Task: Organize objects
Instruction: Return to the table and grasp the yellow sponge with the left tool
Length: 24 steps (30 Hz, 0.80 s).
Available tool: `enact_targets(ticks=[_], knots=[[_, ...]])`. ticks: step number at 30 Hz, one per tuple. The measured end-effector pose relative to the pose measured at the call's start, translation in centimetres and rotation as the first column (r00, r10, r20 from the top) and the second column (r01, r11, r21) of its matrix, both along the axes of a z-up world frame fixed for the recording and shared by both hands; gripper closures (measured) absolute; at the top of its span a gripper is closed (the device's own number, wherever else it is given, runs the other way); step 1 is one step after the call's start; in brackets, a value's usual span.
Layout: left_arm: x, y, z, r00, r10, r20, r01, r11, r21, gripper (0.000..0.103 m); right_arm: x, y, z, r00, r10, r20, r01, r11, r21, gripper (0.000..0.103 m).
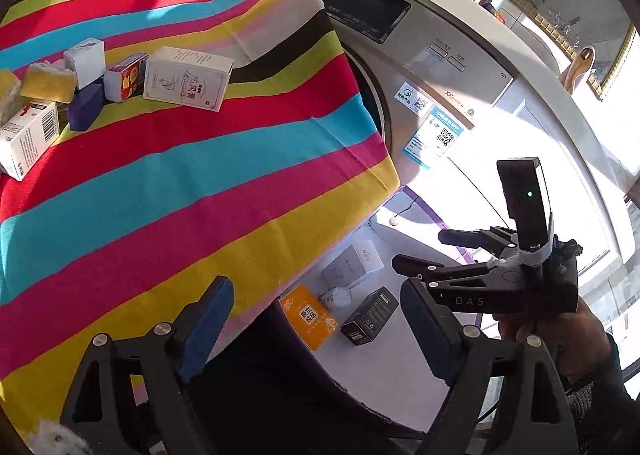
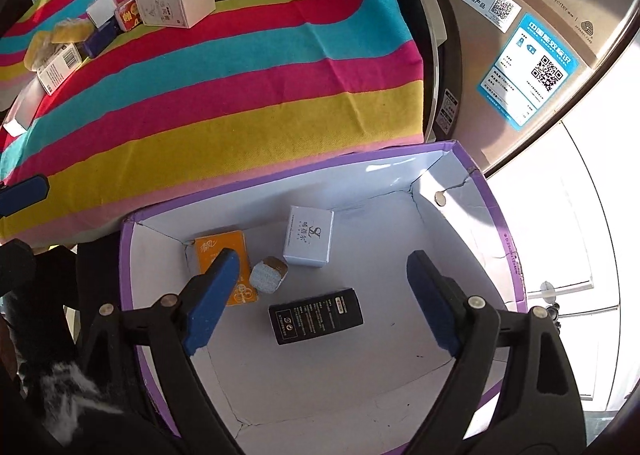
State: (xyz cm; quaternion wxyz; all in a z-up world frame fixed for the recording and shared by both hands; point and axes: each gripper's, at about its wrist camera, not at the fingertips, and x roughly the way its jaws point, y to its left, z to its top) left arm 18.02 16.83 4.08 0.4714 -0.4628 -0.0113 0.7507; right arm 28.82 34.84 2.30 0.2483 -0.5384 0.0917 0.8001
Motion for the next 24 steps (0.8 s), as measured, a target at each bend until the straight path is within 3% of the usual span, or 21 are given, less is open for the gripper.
enact_targets(ticks=[6, 15, 19, 24], knots=[[-2.3, -3.2, 0.1, 0.993, 0.119, 0.018, -0.119, 0.993, 0.015, 0.018, -0.9, -0.8, 1.0, 1.0, 0.016, -0.015, -0.015, 1.0, 0.01, 0.015], [-5.2, -8.5, -0.5, 0.96, 0.264, 0.089, -0.27, 0.961, 0.063, 0.018, -3.2, -2.4, 1.3, 0.993, 0.086, -0.077, -0.088, 0.996, -0.016, 0.015], [-6.5, -11.6, -0.1, 0.928, 0.364, 0.076, -0.369, 0.927, 0.071, 0.019, -4.8, -3.8, 1.7, 0.987, 0.126, -0.098, -0.128, 0.992, -0.022, 0.015], [-8.5, -15.6, 0.6, 0.86, 0.509, 0.024, -0.51, 0.857, 0.073, 0.019, -7.1, -5.5, 2.7, 0.974, 0.174, -0.142, -0.179, 0.984, -0.019, 0.014]])
